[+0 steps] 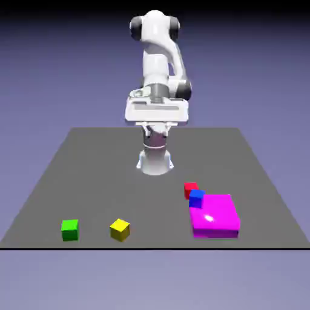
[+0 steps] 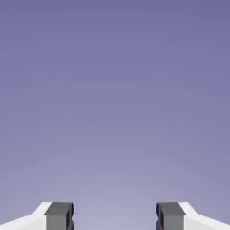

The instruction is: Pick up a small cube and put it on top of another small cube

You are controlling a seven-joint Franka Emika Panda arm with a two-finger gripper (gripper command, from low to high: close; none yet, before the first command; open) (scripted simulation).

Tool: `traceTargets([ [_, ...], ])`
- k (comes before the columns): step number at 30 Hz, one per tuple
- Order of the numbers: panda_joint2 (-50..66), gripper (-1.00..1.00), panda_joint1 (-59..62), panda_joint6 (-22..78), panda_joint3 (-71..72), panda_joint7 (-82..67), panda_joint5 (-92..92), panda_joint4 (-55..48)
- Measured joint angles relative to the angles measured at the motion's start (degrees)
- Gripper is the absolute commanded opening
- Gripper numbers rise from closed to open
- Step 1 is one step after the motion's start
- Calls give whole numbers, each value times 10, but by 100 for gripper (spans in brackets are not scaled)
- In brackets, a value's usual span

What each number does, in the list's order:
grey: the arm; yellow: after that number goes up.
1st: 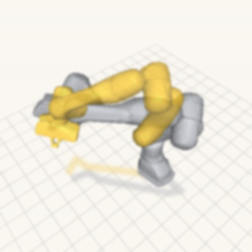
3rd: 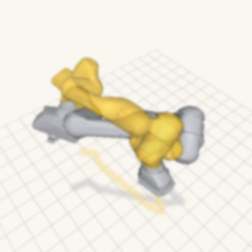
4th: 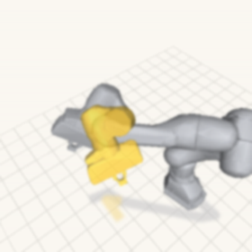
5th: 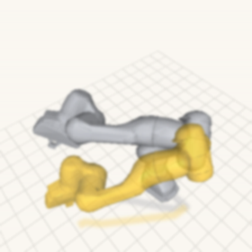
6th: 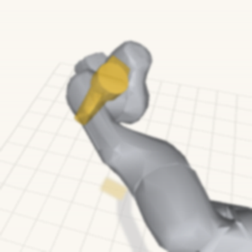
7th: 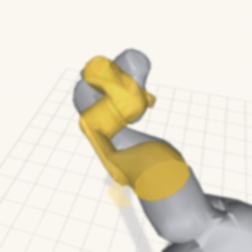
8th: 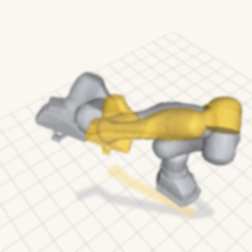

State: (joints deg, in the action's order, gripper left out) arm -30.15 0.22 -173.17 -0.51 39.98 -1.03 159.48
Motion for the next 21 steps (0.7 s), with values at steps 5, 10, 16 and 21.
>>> traceTargets([
  [5,104,0,38,35,-21,-103,-43,-63],
  [10,208,0,75,69,-42,-205,-86,-126],
  [16,332,0,124,111,-67,-329,-137,-202],
  [21,436,0,158,146,-88,-431,-180,-265],
])
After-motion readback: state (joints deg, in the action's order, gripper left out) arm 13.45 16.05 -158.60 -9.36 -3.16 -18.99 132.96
